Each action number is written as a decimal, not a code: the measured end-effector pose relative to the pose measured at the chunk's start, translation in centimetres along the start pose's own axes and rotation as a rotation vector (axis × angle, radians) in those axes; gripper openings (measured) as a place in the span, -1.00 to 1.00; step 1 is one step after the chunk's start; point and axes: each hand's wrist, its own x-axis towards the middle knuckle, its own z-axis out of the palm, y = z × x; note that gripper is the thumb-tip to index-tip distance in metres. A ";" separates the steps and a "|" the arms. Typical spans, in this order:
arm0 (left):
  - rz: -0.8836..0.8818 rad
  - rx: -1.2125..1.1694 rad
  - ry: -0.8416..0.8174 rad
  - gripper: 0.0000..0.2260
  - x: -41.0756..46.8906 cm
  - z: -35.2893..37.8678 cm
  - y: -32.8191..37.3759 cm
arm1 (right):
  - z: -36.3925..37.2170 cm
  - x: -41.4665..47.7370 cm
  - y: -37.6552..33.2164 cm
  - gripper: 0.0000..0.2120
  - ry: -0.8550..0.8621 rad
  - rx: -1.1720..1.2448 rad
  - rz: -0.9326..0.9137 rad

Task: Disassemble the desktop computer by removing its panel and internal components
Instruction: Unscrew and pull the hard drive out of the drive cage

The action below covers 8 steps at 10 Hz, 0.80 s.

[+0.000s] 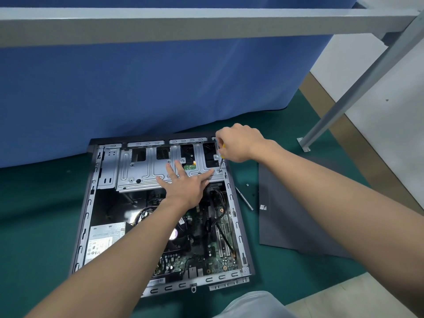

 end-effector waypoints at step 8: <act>0.007 0.001 0.009 -0.62 0.1 0.2 -0.2 | -0.6 0.4 -0.4 -0.94 -0.008 0.045 -0.059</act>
